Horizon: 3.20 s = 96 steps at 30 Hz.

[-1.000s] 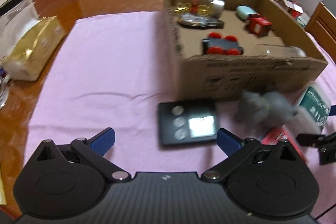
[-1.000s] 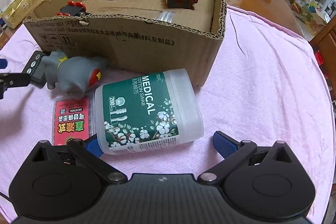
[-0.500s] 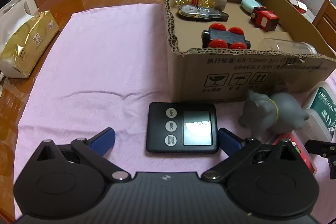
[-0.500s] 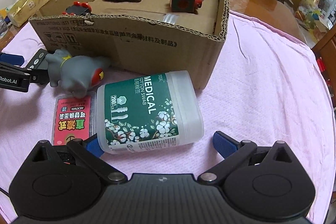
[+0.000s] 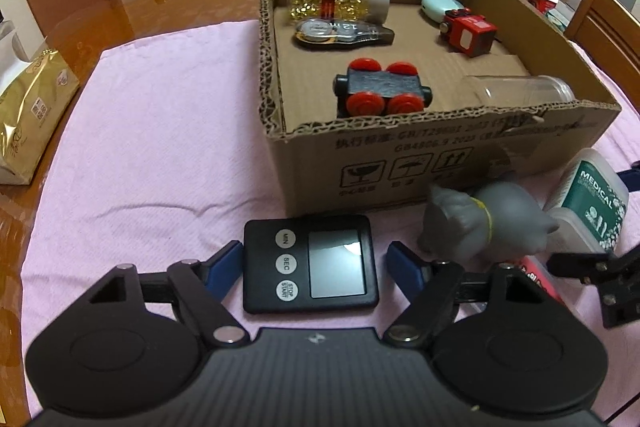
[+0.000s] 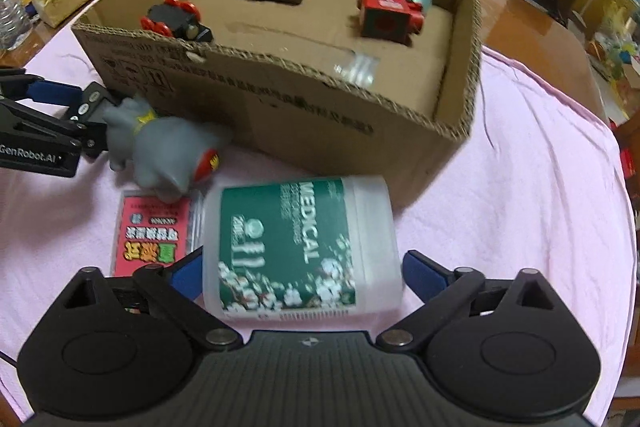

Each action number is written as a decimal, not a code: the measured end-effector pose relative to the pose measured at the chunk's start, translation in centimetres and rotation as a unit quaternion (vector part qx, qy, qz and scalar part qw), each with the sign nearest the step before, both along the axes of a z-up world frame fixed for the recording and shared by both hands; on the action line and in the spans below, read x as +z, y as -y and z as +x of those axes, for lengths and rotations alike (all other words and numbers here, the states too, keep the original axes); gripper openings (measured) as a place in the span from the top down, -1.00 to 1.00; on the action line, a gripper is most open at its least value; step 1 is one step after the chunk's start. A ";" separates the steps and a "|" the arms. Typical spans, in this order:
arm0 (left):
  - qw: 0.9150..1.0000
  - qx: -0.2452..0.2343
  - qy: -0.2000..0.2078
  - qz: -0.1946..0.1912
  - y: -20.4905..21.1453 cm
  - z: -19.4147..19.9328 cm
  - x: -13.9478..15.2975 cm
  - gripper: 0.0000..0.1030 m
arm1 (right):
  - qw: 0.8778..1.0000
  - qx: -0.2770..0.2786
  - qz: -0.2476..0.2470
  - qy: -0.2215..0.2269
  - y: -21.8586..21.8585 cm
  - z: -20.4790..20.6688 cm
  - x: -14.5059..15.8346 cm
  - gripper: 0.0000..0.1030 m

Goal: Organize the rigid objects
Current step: 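Close the left tool on the timer while the right tool closes on the bottle, then carry the timer and MEDICAL bottle over the box with both tools, then open both tools, releasing the timer and bottle into the box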

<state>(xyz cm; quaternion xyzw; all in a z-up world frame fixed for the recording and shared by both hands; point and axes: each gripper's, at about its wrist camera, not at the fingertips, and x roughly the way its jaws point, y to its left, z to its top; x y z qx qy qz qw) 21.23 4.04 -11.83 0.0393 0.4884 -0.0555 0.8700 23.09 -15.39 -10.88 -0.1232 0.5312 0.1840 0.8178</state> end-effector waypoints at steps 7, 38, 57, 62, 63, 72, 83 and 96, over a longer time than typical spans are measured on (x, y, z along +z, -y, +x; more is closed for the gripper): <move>1.000 -0.018 -0.009 0.004 0.3 0.2 0.2 -0.34 | 1.000 0.016 -0.002 -0.008 -0.5 0.5 0.1 -0.69; 0.989 -0.145 -0.003 0.005 1.3 0.0 9.9 -0.33 | 0.996 0.074 0.043 0.018 1.3 -0.5 7.7 -0.68; 0.994 -0.092 0.057 0.005 3.4 9.6 8.4 -0.86 | 0.992 0.084 0.046 0.084 1.0 2.7 11.5 -0.68; 0.995 -0.064 0.073 0.016 1.9 7.7 8.8 -0.88 | 0.992 0.080 0.045 0.092 0.8 3.3 11.8 -0.68; 0.995 -0.058 0.074 0.011 1.4 7.1 9.0 -0.88 | 0.992 0.079 0.045 0.093 0.8 3.5 11.8 -0.68; 0.996 0.030 0.081 -0.008 -2.3 1.2 10.2 -0.96 | 0.992 0.056 0.046 0.104 0.1 6.1 12.2 -0.68; 0.994 0.085 0.072 0.002 -5.0 -3.2 9.4 -0.96 | 0.993 0.020 0.045 0.104 -2.1 9.8 11.2 -0.68; 0.994 0.081 0.067 -0.001 -5.5 -4.3 9.2 -0.96 | 0.993 -0.016 0.035 0.113 -2.3 9.3 11.0 -1.00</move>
